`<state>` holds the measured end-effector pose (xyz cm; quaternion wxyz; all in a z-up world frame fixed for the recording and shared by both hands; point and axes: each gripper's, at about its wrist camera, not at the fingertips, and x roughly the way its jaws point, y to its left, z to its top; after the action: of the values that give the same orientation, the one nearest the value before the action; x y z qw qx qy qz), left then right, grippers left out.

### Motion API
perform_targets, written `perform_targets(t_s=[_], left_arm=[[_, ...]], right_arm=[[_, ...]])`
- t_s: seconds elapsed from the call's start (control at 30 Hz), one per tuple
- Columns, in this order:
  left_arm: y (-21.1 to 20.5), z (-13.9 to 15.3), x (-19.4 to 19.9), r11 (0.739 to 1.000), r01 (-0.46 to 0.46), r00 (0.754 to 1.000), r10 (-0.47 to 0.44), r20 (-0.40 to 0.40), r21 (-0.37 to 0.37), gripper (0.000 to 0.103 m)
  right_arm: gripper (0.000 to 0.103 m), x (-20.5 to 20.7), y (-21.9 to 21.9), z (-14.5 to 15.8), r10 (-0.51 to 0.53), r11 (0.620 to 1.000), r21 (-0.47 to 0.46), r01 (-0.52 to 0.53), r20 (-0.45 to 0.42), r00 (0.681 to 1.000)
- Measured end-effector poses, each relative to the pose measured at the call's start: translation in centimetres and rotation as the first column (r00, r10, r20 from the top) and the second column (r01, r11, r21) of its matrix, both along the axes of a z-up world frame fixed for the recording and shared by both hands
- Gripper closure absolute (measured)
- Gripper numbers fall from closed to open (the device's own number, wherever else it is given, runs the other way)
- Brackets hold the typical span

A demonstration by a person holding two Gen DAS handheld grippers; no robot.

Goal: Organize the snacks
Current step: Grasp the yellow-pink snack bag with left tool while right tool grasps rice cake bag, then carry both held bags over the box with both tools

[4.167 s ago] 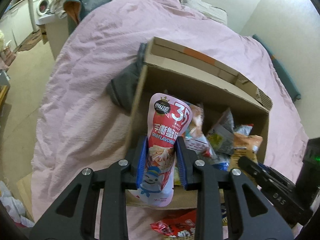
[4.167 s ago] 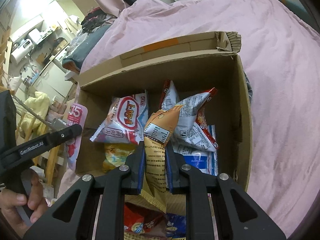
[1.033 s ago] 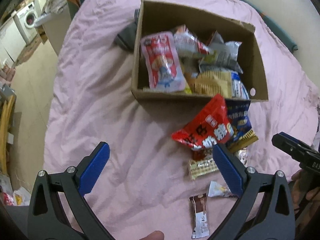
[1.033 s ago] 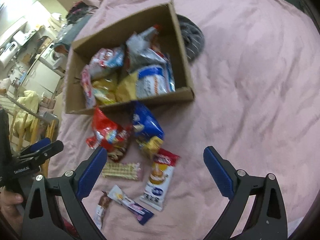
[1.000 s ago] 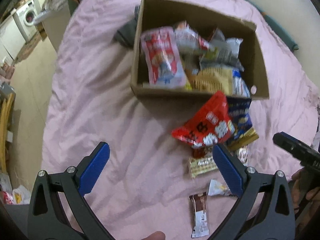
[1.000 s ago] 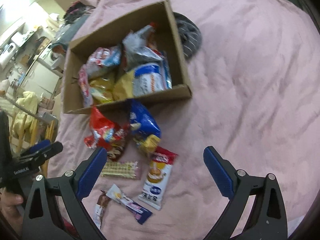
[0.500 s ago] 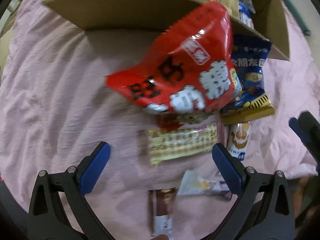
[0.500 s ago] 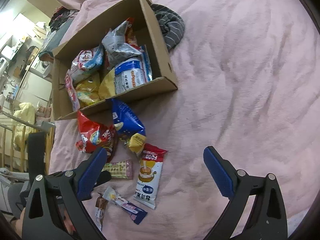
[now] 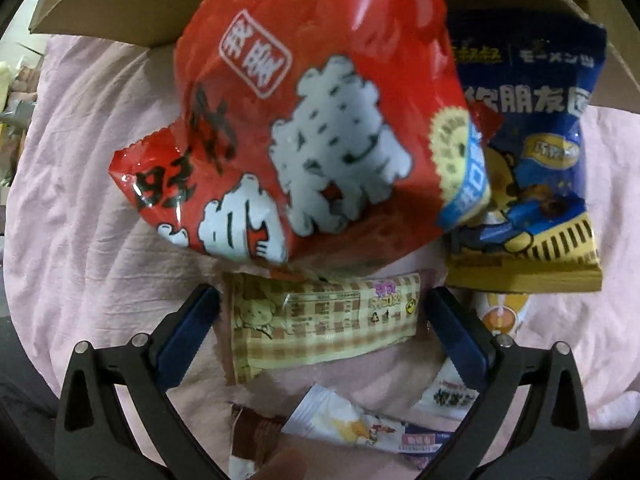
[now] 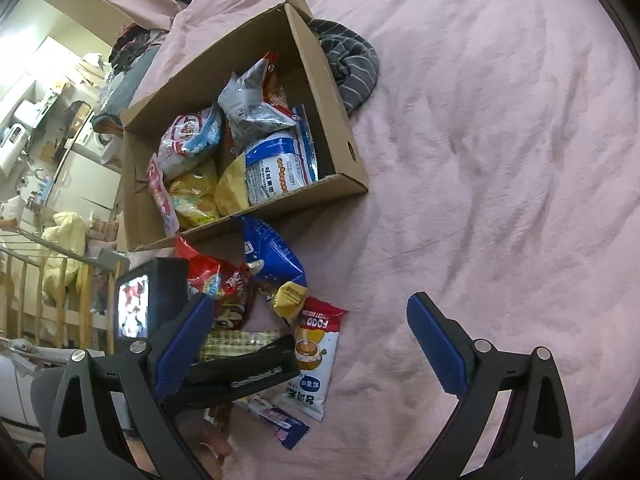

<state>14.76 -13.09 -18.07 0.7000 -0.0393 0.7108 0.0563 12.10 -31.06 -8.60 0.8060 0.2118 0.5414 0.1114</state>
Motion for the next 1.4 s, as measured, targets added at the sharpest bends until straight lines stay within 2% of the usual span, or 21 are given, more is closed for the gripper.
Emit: perform_targets(t_s=[0.1,0.17,0.23,0.27,0.33,0.37,0.43,0.47,0.53,0.57,0.63,0.73,0.83,0.93,0.97,1.0,1.03,1.1,1.2,1.3,1.4], left_arm=[[-0.8,0.0,-0.7,1.000,0.008,1.000,-0.008,0.023,-0.007,0.001],[-0.8,0.2,-1.6,0.999,0.018,0.999,-0.017,0.040,-0.028,0.012],[0.0,0.8,-2.2,0.999,0.032,0.998,-0.029,0.058,-0.041,0.033],[0.2,1.0,-2.5,0.998,0.039,0.997,-0.036,0.064,-0.046,0.040],[1.5,1.8,-3.1,0.997,0.049,0.997,-0.044,0.068,-0.064,0.064],[1.9,2.0,-3.3,0.996,0.054,0.996,-0.049,0.068,-0.074,0.069],[3.0,2.4,-3.6,0.993,0.061,0.996,-0.054,0.067,-0.100,0.088],[3.6,2.5,-3.8,0.990,0.057,0.997,-0.049,0.065,-0.128,0.089],[4.5,2.9,-4.3,0.984,0.058,0.997,-0.048,0.063,-0.170,0.094],[5.0,3.2,-4.6,0.982,0.057,0.996,-0.044,0.072,-0.181,0.095],[6.0,3.9,-5.3,0.978,0.061,0.994,-0.042,0.098,-0.197,0.095],[7.4,4.7,-6.4,0.971,0.073,0.991,-0.045,0.127,-0.226,0.095],[9.1,5.4,-6.7,0.970,0.054,0.990,-0.021,0.140,-0.237,0.095],[10.1,6.0,-7.6,0.977,0.063,0.985,-0.027,0.173,-0.202,0.095],[10.3,6.3,-7.2,0.980,0.066,0.983,-0.032,0.180,-0.187,0.095],[11.0,6.4,-6.6,0.981,0.065,0.983,-0.032,0.182,-0.181,0.095],[11.3,6.7,-6.2,0.981,0.062,0.983,-0.028,0.183,-0.182,0.095],[10.8,7.1,-6.1,0.983,0.062,0.981,-0.027,0.193,-0.175,0.095],[10.3,7.2,-5.5,0.986,0.058,0.979,-0.026,0.203,-0.156,0.095],[11.8,7.6,-5.1,0.986,0.042,0.979,-0.009,0.202,-0.160,0.095],[12.2,8.9,-5.0,0.987,0.041,0.975,-0.006,0.224,-0.152,0.095]], right_arm=[[0.004,0.1,-0.1,-0.1,-0.005,1.000,0.005,0.005,-0.011,1.000],[0.004,0.1,0.0,-0.5,0.002,1.000,-0.001,-0.002,-0.030,1.000],[0.004,0.1,0.3,-1.1,0.015,1.000,0.003,-0.015,-0.056,0.998],[0.004,0.1,0.5,-1.4,0.022,1.000,0.004,-0.022,-0.069,0.997],[0.004,0.0,1.0,-2.1,0.044,0.999,0.005,-0.044,-0.101,0.994],[0.004,0.0,1.2,-2.5,0.055,0.998,0.008,-0.055,-0.117,0.992],[0.005,0.0,1.8,-3.5,0.076,0.997,0.013,-0.075,-0.161,0.984],[0.005,0.0,2.2,-4.1,0.091,0.996,0.019,-0.089,-0.182,0.979],[0.018,-0.1,3.2,-5.1,0.123,0.992,0.018,-0.122,-0.218,0.968],[0.020,-0.1,3.7,-5.7,0.138,0.990,0.018,-0.138,-0.236,0.962],[0.035,-0.2,4.8,-6.7,0.170,0.984,0.000,-0.176,-0.265,0.949],[0.039,-0.3,6.4,-7.5,0.205,0.972,-0.055,-0.228,-0.277,0.939],[0.040,-0.2,7.4,-8.2,0.222,0.958,-0.113,-0.262,-0.282,0.933],[0.040,0.0,8.1,-8.8,0.235,0.946,-0.150,-0.287,-0.294,0.927],[0.042,-0.1,8.2,-8.8,0.238,0.942,-0.164,-0.293,-0.291,0.927],[0.049,-0.1,8.3,-8.7,0.238,0.938,-0.182,-0.296,-0.287,0.928],[0.059,-0.1,8.1,-8.7,0.230,0.938,-0.190,-0.290,-0.284,0.931],[0.065,-0.3,7.0,-8.5,0.209,0.949,-0.175,-0.263,-0.277,0.938],[0.066,-0.7,5.8,-7.4,0.182,0.951,-0.204,-0.233,-0.241,0.953],[0.066,-1.1,4.2,-6.1,0.129,0.960,-0.221,-0.171,-0.192,0.973],[0.066,-1.6,2.9,-3.8,0.076,0.969,-0.225,-0.099,-0.107,0.991]])
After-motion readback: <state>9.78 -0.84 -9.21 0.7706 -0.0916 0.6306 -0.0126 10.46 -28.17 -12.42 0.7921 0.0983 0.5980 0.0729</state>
